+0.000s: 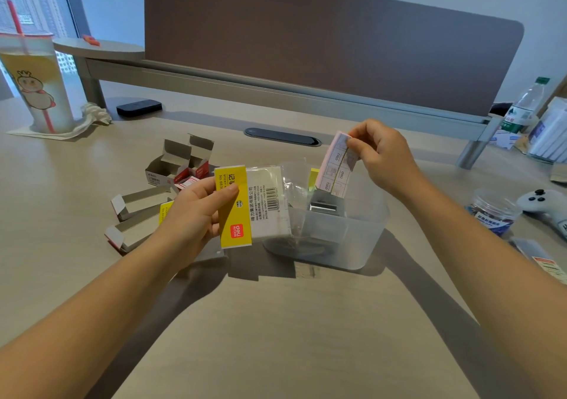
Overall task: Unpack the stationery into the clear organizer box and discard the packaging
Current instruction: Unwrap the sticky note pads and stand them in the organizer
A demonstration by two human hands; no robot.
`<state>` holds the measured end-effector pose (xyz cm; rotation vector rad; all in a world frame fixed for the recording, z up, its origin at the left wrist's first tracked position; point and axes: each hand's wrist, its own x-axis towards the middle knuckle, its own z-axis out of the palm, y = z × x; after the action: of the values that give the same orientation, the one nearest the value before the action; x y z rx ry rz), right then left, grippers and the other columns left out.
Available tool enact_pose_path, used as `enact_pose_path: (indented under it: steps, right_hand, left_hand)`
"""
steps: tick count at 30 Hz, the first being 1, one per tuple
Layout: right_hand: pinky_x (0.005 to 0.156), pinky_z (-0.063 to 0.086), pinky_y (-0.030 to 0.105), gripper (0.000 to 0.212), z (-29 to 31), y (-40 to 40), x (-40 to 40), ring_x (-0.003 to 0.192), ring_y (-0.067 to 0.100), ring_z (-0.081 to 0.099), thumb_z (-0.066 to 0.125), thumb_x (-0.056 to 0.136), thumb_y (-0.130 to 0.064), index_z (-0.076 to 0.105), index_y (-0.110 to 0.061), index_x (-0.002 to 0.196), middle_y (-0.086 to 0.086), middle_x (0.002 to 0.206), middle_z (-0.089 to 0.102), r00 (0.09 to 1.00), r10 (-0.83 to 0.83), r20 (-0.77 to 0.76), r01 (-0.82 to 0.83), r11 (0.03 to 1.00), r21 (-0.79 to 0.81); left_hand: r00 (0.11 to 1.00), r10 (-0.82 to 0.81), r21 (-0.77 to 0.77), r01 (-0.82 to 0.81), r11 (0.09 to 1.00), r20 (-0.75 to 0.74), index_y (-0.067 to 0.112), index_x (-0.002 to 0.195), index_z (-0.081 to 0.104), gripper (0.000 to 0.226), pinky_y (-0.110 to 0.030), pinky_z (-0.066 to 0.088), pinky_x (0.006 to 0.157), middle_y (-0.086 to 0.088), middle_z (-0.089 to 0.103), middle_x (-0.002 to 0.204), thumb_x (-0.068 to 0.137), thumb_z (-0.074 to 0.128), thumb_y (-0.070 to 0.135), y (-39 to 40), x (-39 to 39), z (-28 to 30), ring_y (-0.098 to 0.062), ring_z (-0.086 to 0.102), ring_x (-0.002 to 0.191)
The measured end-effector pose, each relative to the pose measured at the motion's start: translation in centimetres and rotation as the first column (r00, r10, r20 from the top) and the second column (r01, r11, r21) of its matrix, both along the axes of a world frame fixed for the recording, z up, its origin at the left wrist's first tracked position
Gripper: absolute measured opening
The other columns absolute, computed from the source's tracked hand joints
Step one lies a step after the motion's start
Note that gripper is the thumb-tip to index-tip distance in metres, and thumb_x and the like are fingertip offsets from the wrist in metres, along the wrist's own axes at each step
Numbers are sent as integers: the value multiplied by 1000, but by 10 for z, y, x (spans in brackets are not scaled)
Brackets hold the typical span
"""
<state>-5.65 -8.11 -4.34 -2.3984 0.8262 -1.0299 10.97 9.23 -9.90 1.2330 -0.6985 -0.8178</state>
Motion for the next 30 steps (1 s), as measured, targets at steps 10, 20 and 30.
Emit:
enact_pose_path:
  steps: [10,20,30]
  right_hand:
    - [56,47,9,11,-7,3,-2,84,15,54,43,93,-17,46,-11,84,3,89,53,981,-121,153,118,993,29]
    - [66,46,16,11,-7,6,-4,85,15,51,49,90,-17,53,-7,93,1,90,53,998,-18,-67,18,1000,-3]
    - [61,40,14,16,-3,5,2,80,13,48,55,87,-18,57,-5,97,1,89,53,984,-20,-175,21,1000,0]
  left_hand:
    - [1000,2,13,-2,1000,-16,24,87,57,16,-20,55,46,3,65,86,91,44,17,1,-2,0,-3,68,57]
    - [1000,-9,14,9,1000,-6,24,87,57,16,-19,55,47,2,65,86,91,43,16,0,-1,0,-3,68,57]
    - [1000,-13,12,13,1000,-2,23,88,57,16,-19,54,47,2,65,86,91,43,17,1,0,1,-3,68,58]
